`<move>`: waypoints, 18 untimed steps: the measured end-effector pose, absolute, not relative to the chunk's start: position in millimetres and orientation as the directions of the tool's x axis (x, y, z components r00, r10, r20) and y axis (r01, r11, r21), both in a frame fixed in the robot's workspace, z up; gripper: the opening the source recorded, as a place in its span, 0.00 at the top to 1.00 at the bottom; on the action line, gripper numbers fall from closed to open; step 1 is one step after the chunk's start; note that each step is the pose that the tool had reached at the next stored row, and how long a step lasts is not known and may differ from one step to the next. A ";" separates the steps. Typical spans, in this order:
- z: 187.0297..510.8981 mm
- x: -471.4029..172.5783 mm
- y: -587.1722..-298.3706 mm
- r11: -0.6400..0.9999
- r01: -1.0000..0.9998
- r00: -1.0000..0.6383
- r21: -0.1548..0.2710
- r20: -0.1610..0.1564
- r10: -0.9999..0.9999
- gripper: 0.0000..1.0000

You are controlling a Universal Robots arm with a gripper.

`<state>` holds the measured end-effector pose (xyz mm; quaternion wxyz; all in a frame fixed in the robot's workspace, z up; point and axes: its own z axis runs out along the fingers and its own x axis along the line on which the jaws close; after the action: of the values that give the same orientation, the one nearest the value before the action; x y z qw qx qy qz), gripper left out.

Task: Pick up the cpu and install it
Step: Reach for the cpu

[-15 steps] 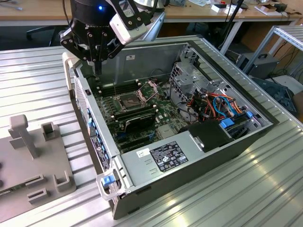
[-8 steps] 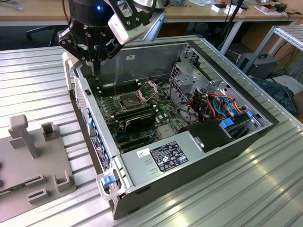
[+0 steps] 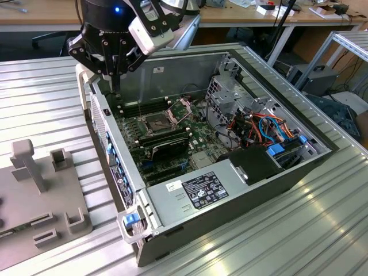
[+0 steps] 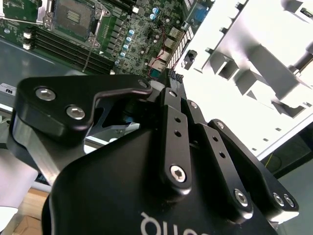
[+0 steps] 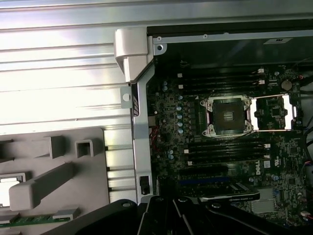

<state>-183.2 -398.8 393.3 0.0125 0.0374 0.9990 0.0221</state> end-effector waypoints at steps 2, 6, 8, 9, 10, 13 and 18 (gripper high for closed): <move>393.3 -184.1 -398.9 0.996 0.074 -0.997 0.045 -0.023 0.075 0.89; 393.3 -184.8 -398.8 0.996 0.074 -0.997 0.045 -0.023 0.075 0.89; 393.3 -185.1 -398.8 0.996 0.074 -0.997 0.045 -0.023 0.075 0.89; 393.3 -185.3 -398.8 0.996 0.074 -0.997 0.045 -0.023 0.075 0.89; 393.3 -185.6 -398.8 0.996 0.074 -0.997 0.045 -0.023 0.075 0.89; 393.3 -186.3 -398.9 0.996 0.074 -0.997 0.045 -0.023 0.075 0.89; 393.3 -188.5 -398.9 0.996 0.074 -0.997 0.045 -0.023 0.075 0.89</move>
<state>-188.5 -398.9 393.3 0.0125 0.0374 0.9990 0.0221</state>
